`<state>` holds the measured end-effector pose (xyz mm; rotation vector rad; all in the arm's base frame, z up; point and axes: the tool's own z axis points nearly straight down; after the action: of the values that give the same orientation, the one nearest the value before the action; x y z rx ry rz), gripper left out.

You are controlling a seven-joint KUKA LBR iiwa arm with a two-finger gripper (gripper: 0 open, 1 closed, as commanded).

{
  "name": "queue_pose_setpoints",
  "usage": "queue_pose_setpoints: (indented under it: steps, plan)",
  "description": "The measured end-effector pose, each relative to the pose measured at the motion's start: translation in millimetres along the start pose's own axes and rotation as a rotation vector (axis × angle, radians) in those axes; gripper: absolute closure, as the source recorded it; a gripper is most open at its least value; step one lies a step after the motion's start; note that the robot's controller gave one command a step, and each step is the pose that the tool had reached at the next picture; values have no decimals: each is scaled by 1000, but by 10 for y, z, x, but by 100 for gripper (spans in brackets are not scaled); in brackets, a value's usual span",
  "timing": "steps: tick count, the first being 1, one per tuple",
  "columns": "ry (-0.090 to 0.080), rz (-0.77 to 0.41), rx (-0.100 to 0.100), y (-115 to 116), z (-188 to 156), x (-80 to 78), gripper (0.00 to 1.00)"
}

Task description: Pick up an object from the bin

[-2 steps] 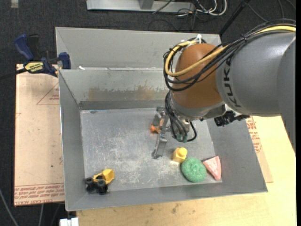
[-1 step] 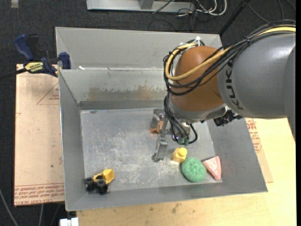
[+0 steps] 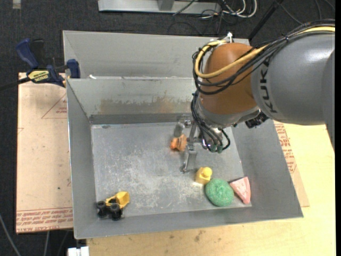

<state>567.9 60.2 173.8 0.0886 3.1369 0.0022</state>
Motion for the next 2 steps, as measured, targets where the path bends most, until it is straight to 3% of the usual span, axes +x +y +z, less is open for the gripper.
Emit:
queue_pose_setpoints:
  steps: [1,2]
  plan:
    - [0,202,1,-94,4,-169,0]
    - [0,-229,0,-287,139,-303,100]
